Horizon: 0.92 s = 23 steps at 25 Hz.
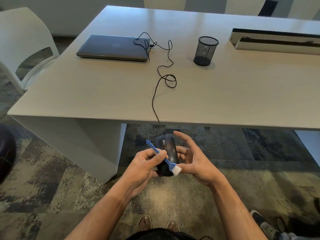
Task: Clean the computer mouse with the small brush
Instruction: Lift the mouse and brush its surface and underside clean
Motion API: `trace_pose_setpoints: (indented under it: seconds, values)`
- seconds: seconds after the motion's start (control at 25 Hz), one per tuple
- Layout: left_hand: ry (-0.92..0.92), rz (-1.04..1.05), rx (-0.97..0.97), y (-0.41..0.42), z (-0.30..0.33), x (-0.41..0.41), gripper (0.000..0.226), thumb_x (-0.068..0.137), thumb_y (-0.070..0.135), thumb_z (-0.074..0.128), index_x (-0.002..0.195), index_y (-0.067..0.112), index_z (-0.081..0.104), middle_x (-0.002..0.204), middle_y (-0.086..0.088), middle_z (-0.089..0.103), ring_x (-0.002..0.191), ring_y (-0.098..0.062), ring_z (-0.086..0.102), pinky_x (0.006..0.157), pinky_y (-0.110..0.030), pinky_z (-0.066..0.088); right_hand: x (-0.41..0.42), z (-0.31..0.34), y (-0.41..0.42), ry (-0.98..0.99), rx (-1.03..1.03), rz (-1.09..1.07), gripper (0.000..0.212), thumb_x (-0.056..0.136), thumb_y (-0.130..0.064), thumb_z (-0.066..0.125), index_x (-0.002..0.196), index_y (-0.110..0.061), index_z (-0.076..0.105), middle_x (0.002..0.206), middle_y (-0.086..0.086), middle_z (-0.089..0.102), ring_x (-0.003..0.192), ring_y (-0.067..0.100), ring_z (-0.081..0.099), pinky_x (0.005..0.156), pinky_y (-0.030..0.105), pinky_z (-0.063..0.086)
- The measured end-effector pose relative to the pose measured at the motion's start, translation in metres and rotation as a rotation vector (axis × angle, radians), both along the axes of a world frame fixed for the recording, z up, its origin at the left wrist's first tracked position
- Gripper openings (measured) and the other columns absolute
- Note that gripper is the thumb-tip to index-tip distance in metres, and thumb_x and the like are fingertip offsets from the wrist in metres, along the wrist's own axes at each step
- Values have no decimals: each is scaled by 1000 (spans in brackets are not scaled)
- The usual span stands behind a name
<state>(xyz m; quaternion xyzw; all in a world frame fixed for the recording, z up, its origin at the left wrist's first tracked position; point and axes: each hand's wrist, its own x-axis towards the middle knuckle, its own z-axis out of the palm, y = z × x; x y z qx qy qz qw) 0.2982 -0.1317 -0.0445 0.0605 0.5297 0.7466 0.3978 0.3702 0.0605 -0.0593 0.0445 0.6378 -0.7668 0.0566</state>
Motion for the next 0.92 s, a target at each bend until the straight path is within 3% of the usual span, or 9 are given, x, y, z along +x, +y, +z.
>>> trace_pose_setpoints:
  seconds: [0.12,0.2,0.36,0.48,0.6,0.72,0.92]
  values:
    - [22,1,-23,1,-1,-1,20,76,33,77,82,14,78,88,-10,75,88,-27,75,71,-42,61,-1,4,1,-17,64,6,98,74,-1,86,149,-41,38,123,4,67,107,24,67,87,37,55]
    - [28,-5,-34,3,-2,-2,24,72,37,79,82,15,78,88,-10,75,88,-26,75,72,-41,60,-1,5,3,-16,79,18,97,73,-1,87,147,-42,40,128,6,62,111,28,67,83,35,56]
    - [21,-11,-26,4,0,-3,23,71,36,79,80,16,78,85,-8,75,85,-23,74,70,-40,60,-3,7,11,15,88,63,97,70,7,86,148,-32,42,143,16,47,119,40,60,86,43,56]
    - [42,4,-37,6,1,-3,20,71,35,77,78,16,78,82,-6,74,82,-21,73,68,-36,60,1,15,19,36,26,13,90,67,-5,87,146,-24,48,144,13,47,114,30,59,86,45,54]
    - [94,23,-78,8,0,-3,23,71,34,78,82,13,77,84,-8,74,84,-21,72,74,-35,60,1,30,25,55,248,-95,60,71,-32,85,128,-30,65,119,-6,64,93,12,58,79,33,51]
    - [138,19,-96,11,-1,-2,26,76,33,77,88,9,77,90,-12,75,90,-24,73,79,-34,61,-5,46,19,104,415,-78,37,81,-39,79,116,-30,72,98,-7,70,76,14,55,73,31,50]
    - [196,31,-115,14,-1,-2,33,80,35,76,98,7,77,99,-24,74,98,-37,72,89,-45,60,-10,56,-4,87,798,25,41,80,-34,84,117,-36,67,84,-16,65,62,-1,54,59,16,46]
